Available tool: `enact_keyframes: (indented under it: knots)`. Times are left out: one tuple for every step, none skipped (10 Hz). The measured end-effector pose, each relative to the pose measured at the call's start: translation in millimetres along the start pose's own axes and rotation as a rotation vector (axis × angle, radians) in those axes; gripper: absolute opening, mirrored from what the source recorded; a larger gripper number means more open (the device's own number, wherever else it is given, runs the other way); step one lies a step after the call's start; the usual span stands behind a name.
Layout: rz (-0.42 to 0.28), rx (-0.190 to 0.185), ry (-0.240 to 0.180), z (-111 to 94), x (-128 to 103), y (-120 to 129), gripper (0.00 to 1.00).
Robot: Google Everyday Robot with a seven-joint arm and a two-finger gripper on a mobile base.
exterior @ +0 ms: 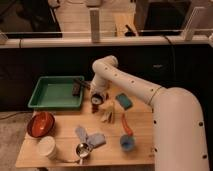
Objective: Place brush in tray
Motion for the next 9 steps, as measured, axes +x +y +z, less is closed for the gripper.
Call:
enact_keyframes:
  knots:
    - [-0.021, -0.002, -0.001, 1, 0, -5, 0.00]
    - [-0.050, -0.005, 0.001, 0, 1, -14, 0.00]
    - [-0.088, -0.011, 0.002, 1, 1, -24, 0.00]
    - [-0.114, -0.017, -0.001, 3, 0, -29, 0.00]
    - [-0.147, -0.023, -0.004, 5, -2, -39, 0.00]
    - [-0.186, -0.030, -0.008, 8, -5, -51, 0.00]
    - [-0.225, -0.036, -0.012, 12, -8, -65, 0.00]
    - [-0.249, -0.041, -0.014, 14, -9, -71, 0.00]
    - [-0.272, -0.048, -0.016, 16, -10, -77, 0.00]
